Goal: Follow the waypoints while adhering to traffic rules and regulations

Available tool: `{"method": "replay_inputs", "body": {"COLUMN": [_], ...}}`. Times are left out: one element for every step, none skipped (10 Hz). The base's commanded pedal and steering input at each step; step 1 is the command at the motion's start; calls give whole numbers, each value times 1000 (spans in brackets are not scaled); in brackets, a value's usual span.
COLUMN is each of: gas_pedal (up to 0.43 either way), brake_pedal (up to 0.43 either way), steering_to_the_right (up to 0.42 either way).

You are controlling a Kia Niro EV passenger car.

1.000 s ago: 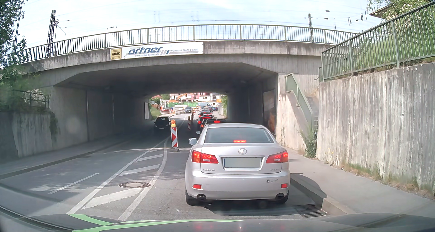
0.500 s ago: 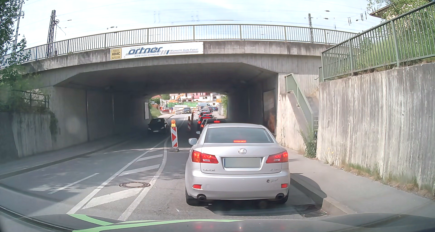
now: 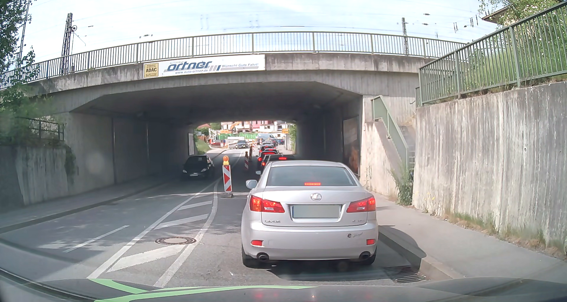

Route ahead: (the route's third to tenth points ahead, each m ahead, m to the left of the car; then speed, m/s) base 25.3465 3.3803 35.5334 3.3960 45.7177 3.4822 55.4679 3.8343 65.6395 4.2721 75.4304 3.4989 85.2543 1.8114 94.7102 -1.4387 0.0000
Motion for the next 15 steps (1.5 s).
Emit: {"method": "replay_inputs", "body": {"gas_pedal": [0, 0, 0, 0, 0, 0, 0, 0, 0, 0, 0, 0, 0, 0, 0], "brake_pedal": [311, 305, 305, 305, 311, 305, 305, 305, 305, 305, 305, 311, 311, 305, 311], "steering_to_the_right": [-3, -3, -3, -3, -3, -3, -3, -3, -3, -3, -3, -3, -3, -3, -3]}}
